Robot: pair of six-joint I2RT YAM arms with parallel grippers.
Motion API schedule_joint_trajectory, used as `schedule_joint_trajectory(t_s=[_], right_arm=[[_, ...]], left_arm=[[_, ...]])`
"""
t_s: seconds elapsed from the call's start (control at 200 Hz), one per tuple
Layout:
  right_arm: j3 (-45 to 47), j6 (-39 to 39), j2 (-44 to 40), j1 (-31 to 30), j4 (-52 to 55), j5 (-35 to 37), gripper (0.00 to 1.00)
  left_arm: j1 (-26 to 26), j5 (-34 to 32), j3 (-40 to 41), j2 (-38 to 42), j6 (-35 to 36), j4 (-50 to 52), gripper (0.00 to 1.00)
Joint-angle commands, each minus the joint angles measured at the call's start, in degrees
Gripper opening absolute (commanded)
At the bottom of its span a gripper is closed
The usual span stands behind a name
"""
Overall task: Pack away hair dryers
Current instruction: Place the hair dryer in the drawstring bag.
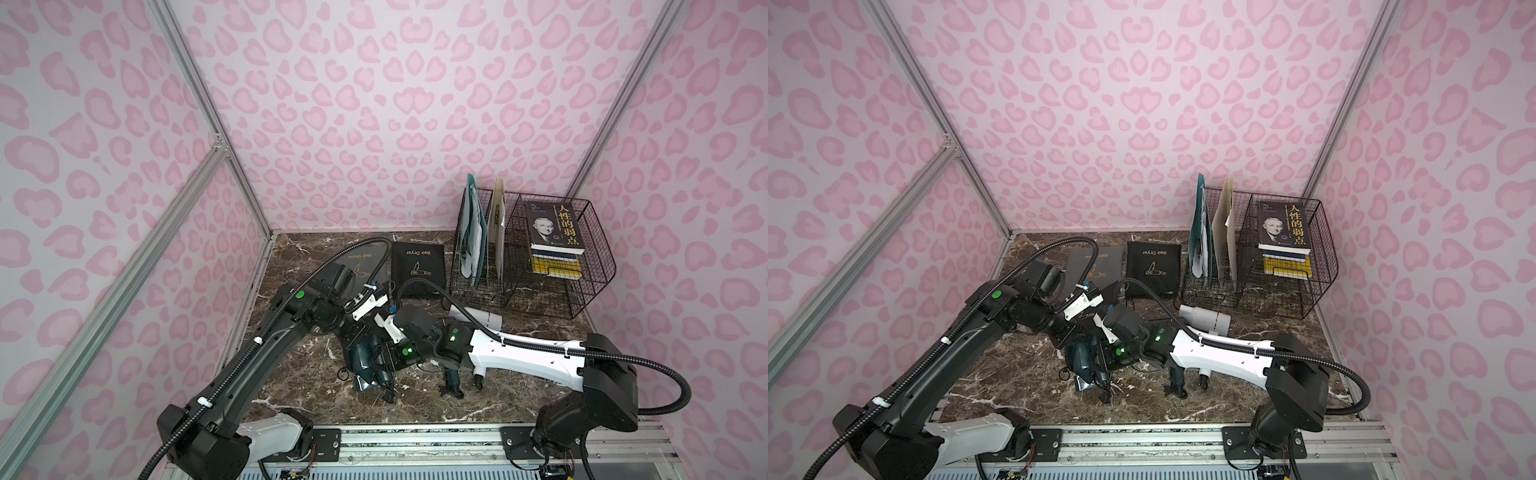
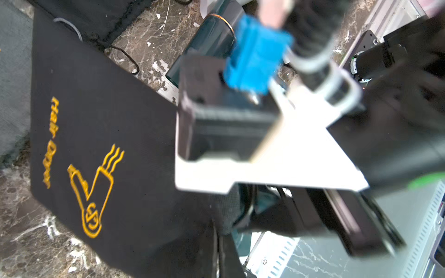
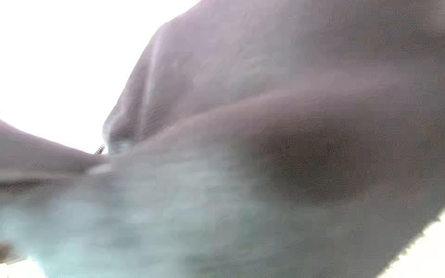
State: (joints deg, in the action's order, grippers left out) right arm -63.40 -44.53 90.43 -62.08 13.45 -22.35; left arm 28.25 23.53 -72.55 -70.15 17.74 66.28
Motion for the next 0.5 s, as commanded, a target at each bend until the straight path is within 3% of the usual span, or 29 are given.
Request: schedule_joint_trajectory(t_s=[0.0,0.495], right_arm=[[1.96,-2.11,-1.83,0.86,-6.99,-1.23,0.00],[6.85,-6.90,-4.12,3.28,-15.81,-5.63,0.00]], left_arm=[[0.05,1.04,0.38,0.71,1.19,1.74,0.02],[1.02,5.94,0.62,1.42,2.38,4.29,0.01]])
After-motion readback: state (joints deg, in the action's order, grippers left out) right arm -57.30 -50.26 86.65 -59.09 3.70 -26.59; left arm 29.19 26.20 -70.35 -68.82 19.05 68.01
